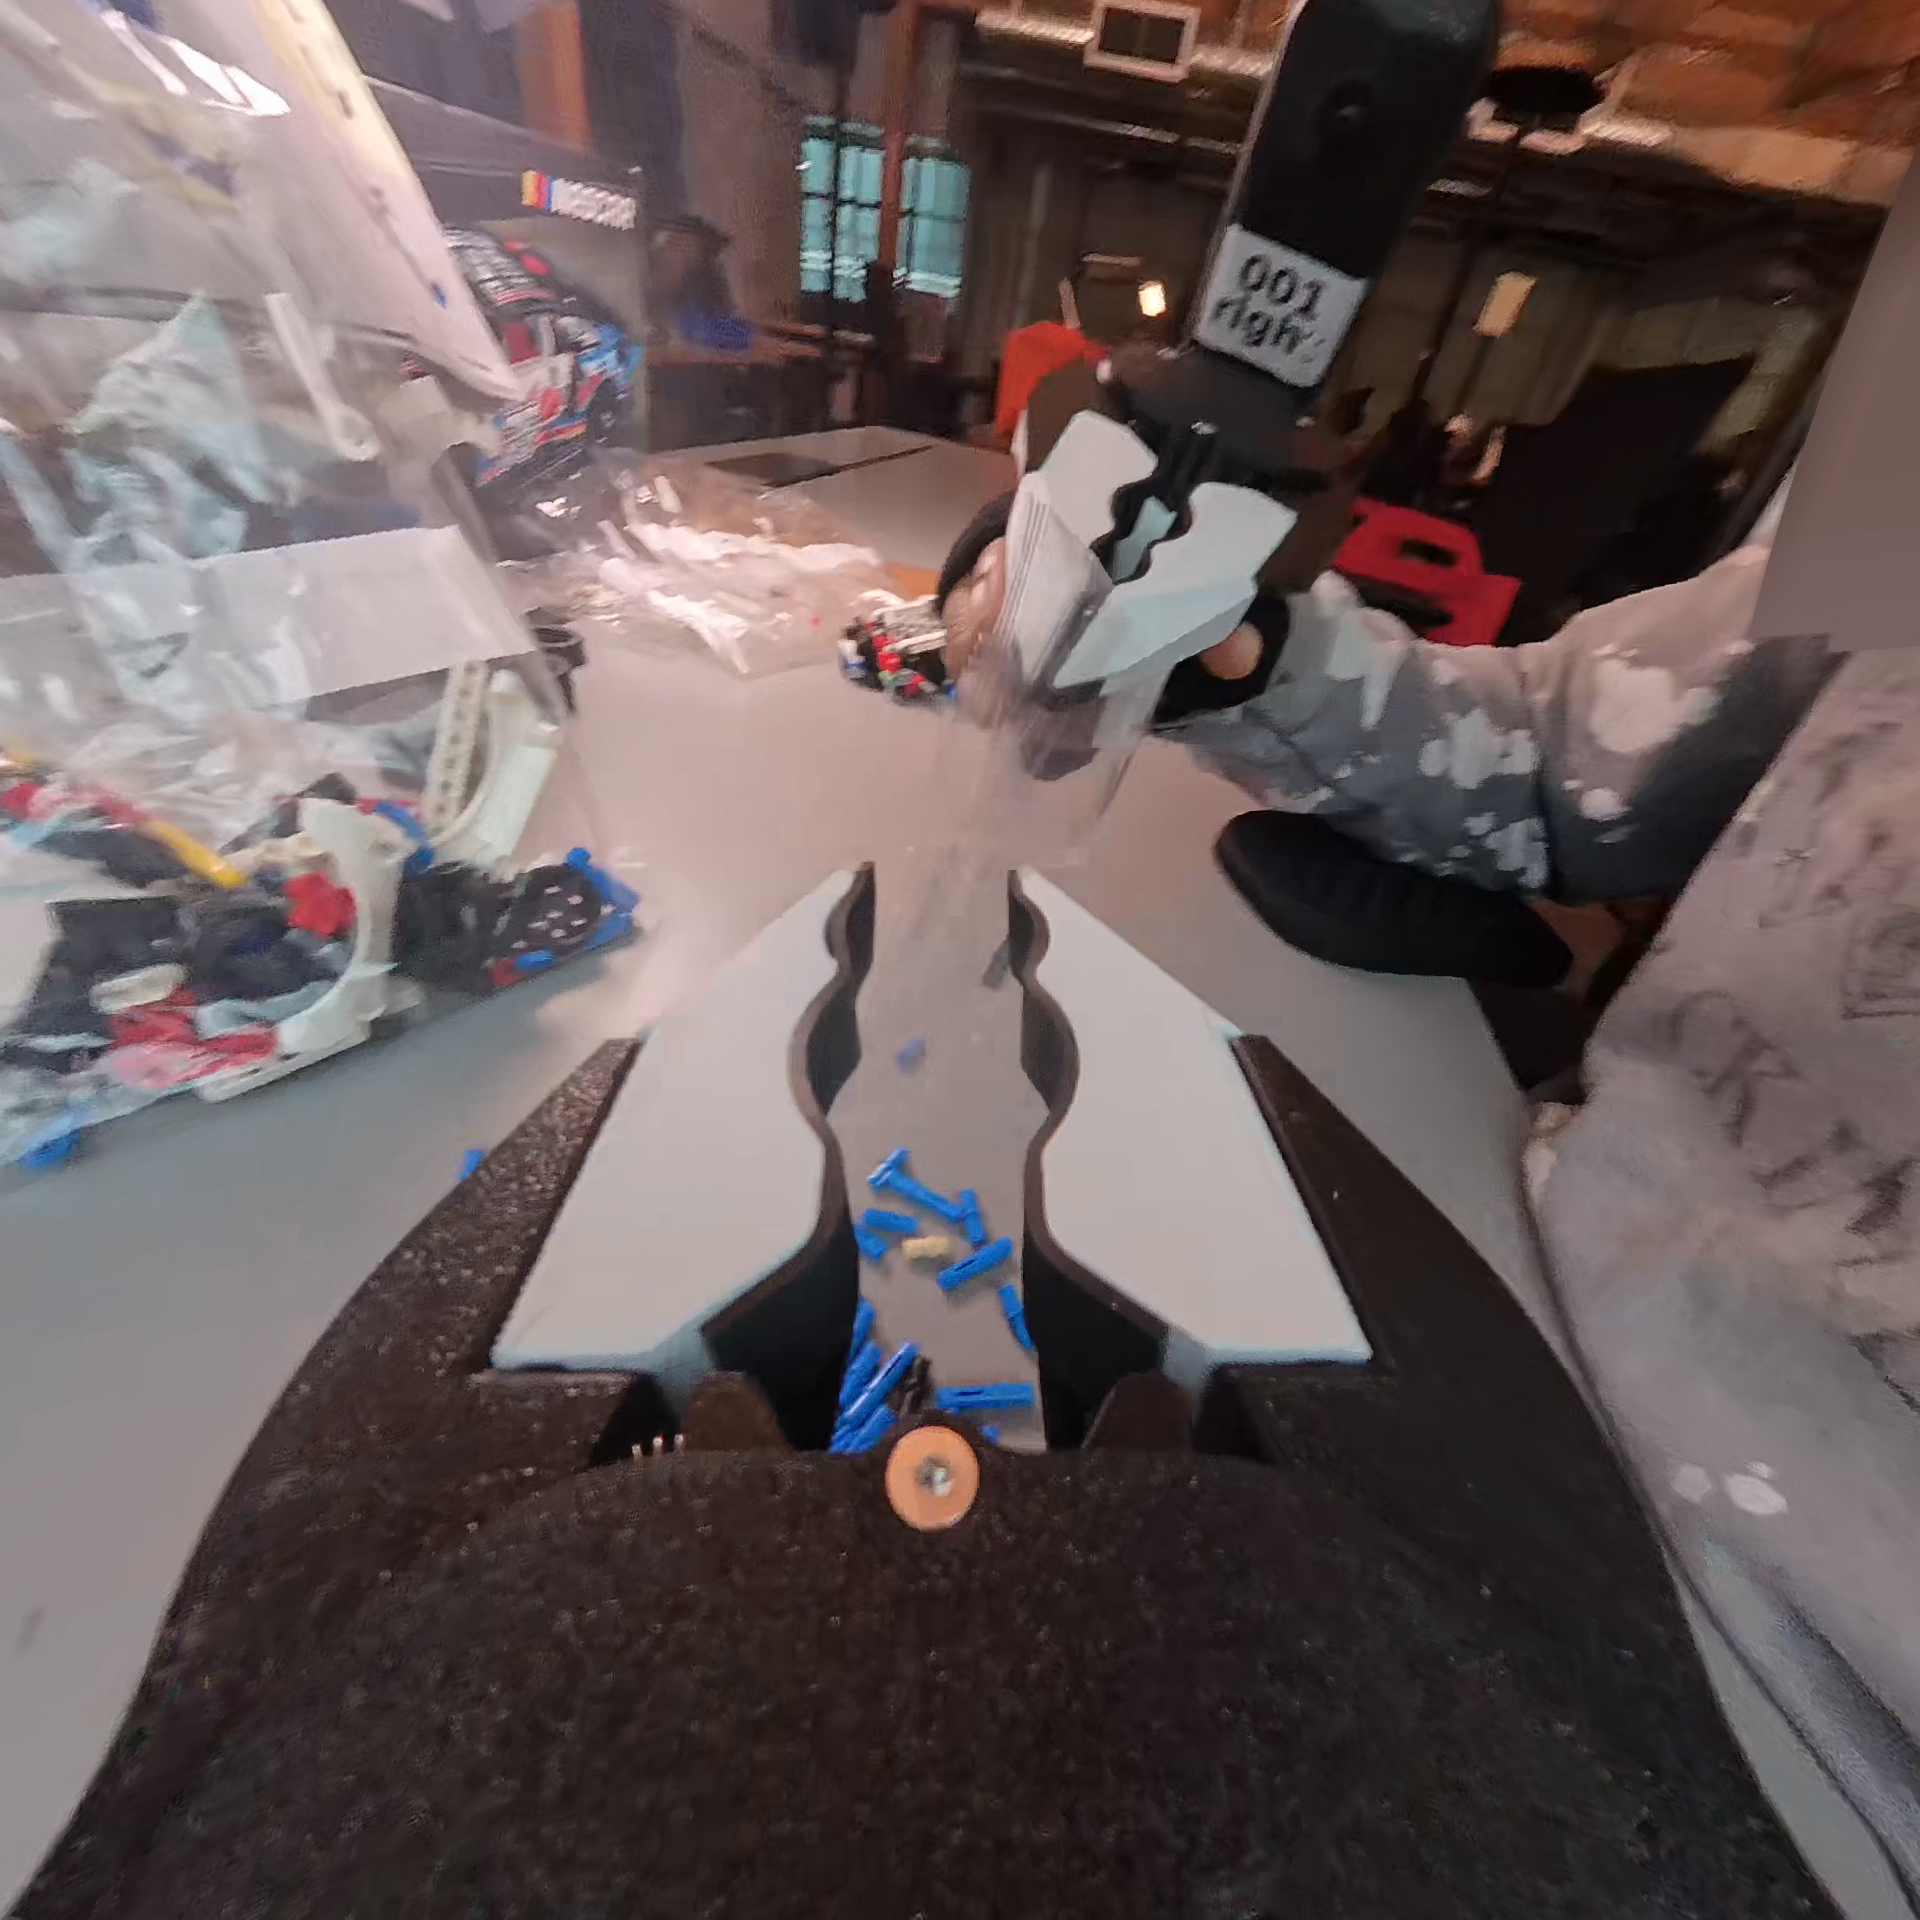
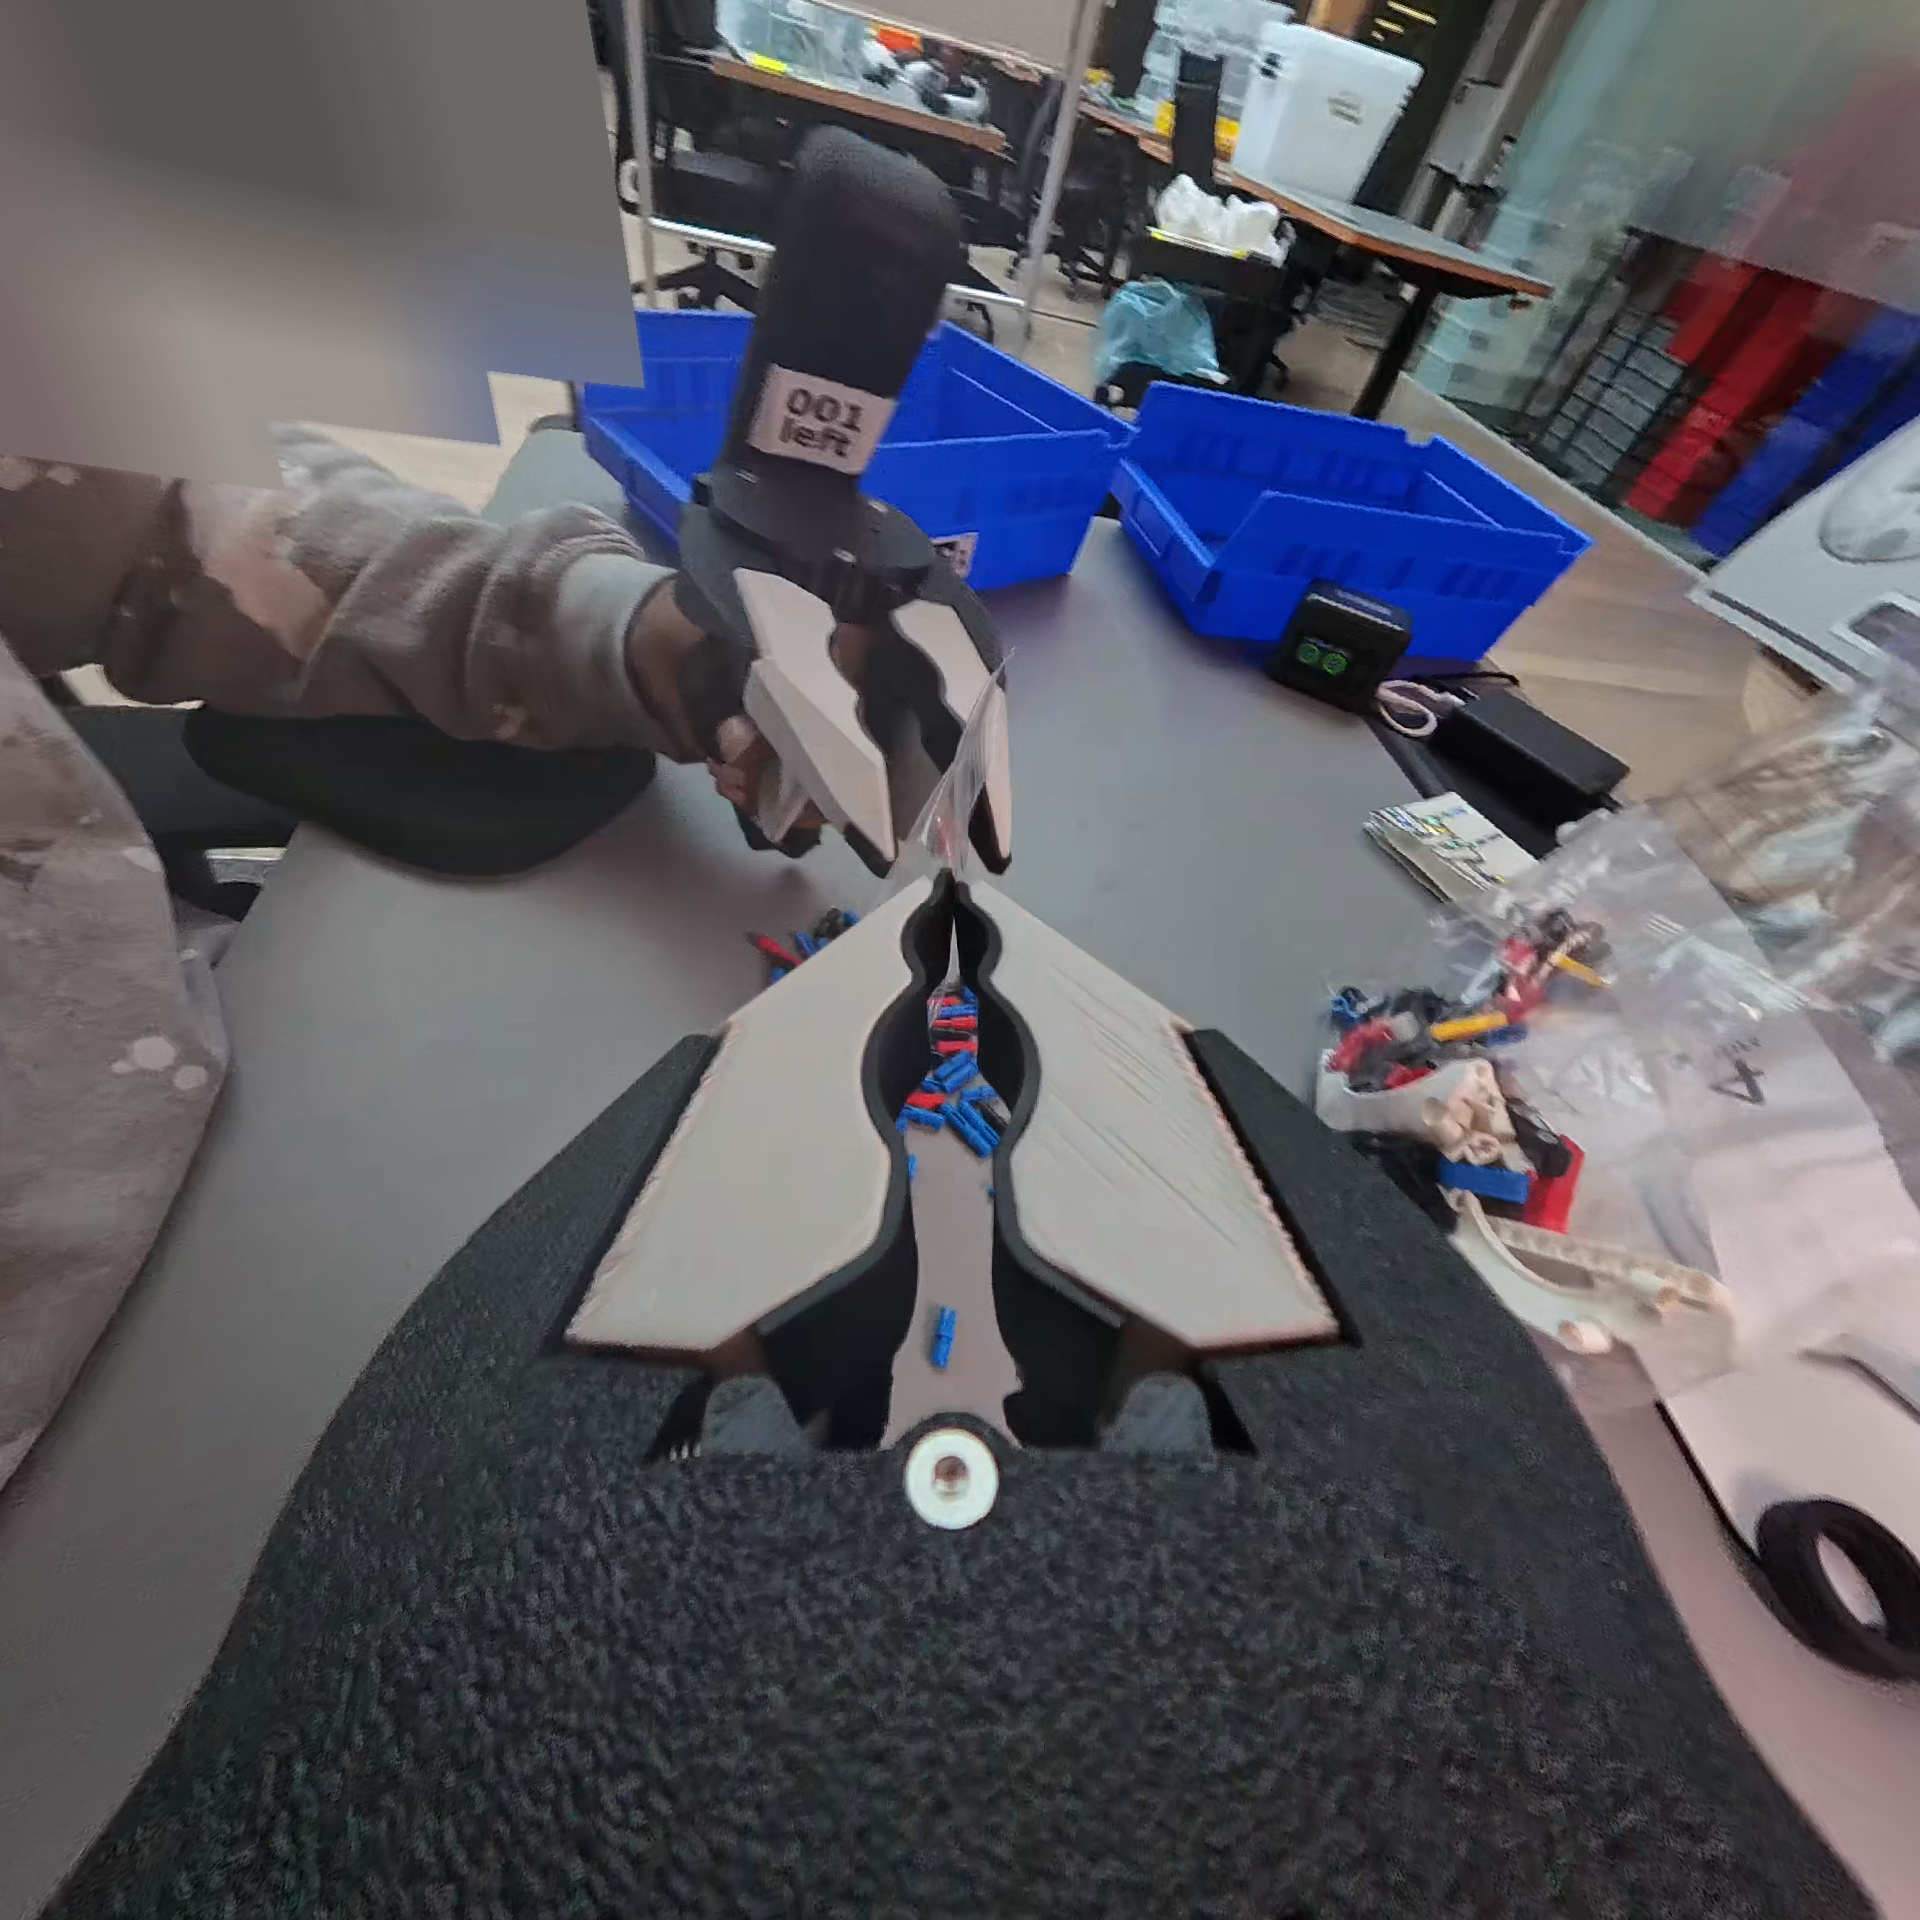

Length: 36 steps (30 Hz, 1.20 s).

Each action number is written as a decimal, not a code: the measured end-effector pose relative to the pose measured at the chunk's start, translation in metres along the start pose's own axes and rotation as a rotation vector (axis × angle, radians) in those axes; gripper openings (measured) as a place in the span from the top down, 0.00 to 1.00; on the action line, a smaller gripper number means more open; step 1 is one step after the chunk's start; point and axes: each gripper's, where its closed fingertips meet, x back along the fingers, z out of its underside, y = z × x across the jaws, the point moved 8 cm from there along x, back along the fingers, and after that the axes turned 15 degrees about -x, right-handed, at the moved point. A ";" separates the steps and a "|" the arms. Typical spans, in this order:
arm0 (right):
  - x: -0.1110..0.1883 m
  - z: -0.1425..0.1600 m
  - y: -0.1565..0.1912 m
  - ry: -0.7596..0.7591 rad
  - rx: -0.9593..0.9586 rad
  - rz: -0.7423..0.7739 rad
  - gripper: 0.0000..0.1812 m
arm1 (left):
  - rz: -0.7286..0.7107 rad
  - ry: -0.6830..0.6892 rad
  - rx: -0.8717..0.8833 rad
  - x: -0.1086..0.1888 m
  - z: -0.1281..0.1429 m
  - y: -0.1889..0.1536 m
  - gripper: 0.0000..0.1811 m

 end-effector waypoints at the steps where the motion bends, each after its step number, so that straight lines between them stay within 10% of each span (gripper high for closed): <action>1: 0.000 0.000 -0.006 0.011 -0.023 0.057 1.00 | -0.070 0.046 -0.028 0.002 -0.001 0.005 0.83; 5: -0.003 0.004 -0.026 0.077 -0.103 0.313 1.00 | -0.237 0.131 -0.104 0.003 -0.015 0.011 0.86; 13: -0.027 0.009 -0.026 0.004 -0.250 0.485 1.00 | -0.229 0.062 0.329 -0.039 -0.015 0.017 0.82; 23: -0.028 0.010 -0.017 0.018 -0.179 0.476 1.00 | -0.237 0.023 0.357 -0.035 -0.014 0.020 1.00; 36: -0.017 0.013 -0.028 0.041 -0.231 0.469 1.00 | -0.278 0.123 0.273 -0.019 -0.009 0.024 1.00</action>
